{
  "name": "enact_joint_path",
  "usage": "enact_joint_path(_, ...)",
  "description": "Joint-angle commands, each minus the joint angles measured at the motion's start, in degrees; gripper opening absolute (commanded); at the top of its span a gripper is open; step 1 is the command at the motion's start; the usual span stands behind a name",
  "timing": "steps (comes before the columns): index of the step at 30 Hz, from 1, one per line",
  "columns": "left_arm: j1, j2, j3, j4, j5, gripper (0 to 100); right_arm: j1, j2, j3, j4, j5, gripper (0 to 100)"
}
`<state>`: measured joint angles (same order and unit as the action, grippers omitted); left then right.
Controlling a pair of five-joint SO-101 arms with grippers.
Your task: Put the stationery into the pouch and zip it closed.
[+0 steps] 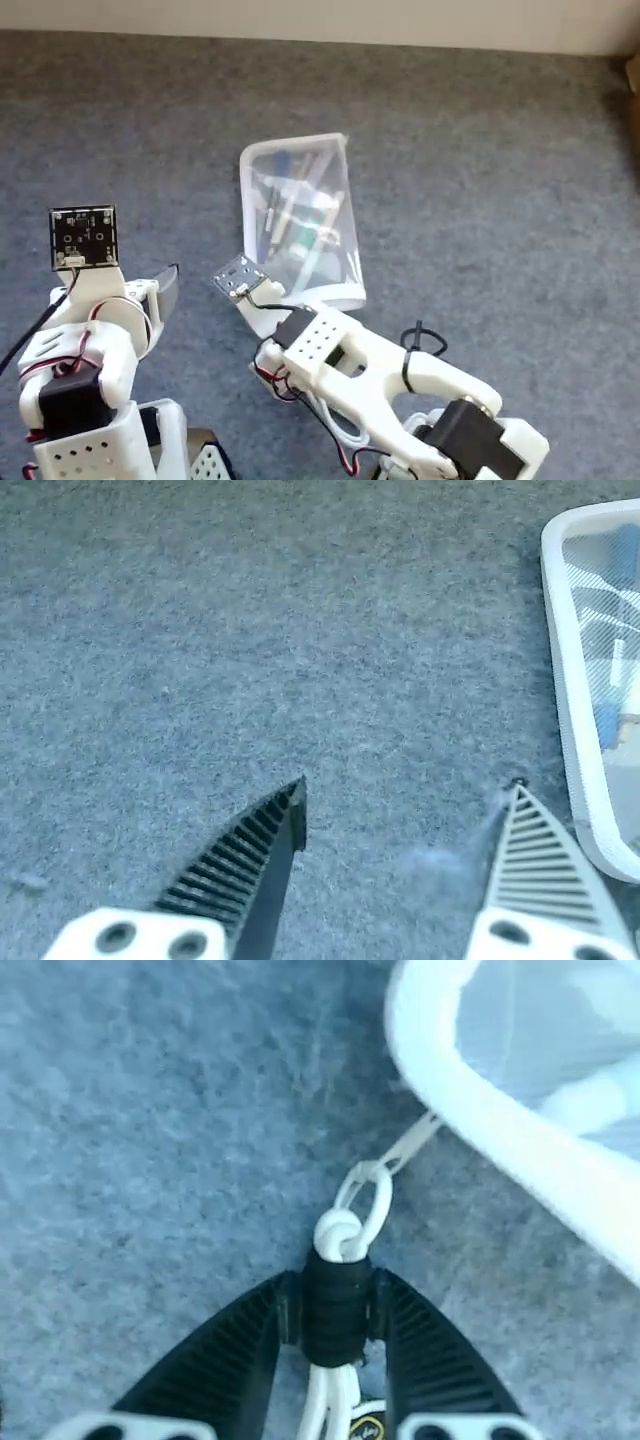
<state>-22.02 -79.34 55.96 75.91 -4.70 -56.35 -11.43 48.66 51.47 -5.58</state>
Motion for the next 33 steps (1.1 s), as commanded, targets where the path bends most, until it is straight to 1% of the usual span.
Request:
enact_joint_path(1,-0.5,-0.3,-0.2,-0.8,0.6,29,2.9,0.0,-3.6,2.2,-0.1,11.6)
enact_joint_path(6,-0.5,-0.3,-0.2,-0.8,0.6,29,4.8,0.3,-7.1,7.2,0.0,11.6)
enact_joint_path(11,-0.3,-0.3,-0.2,-0.8,0.6,29,3.9,0.4,-7.5,7.1,4.2,10.7)
enact_joint_path(15,-0.3,-0.3,-0.2,-0.7,0.6,29,3.8,0.4,-7.5,5.9,4.3,6.1)
enact_joint_path(22,-0.4,-0.3,-0.4,-0.7,0.6,29,3.9,5.1,-7.8,4.4,4.4,4.7)
enact_joint_path(24,-0.4,-0.3,-0.4,-0.7,0.6,29,4.0,5.8,-7.9,4.7,5.7,1.8)
enact_joint_path(25,-0.4,-0.3,-0.4,-0.7,0.6,29,4.1,5.3,-7.9,4.8,8.1,0.2)
enact_joint_path(27,-0.4,-0.3,-0.4,-0.6,0.4,29,4.1,2.9,-7.9,7.0,12.1,0.5)
enact_joint_path(31,-0.4,-0.3,-0.7,0.8,0.0,29,6.9,-6.7,-7.8,11.7,13.1,0.5)
enact_joint_path(33,-0.2,-0.2,-1.3,1.6,-2.5,29,9.5,-12.8,-7.5,12.4,13.2,0.5)
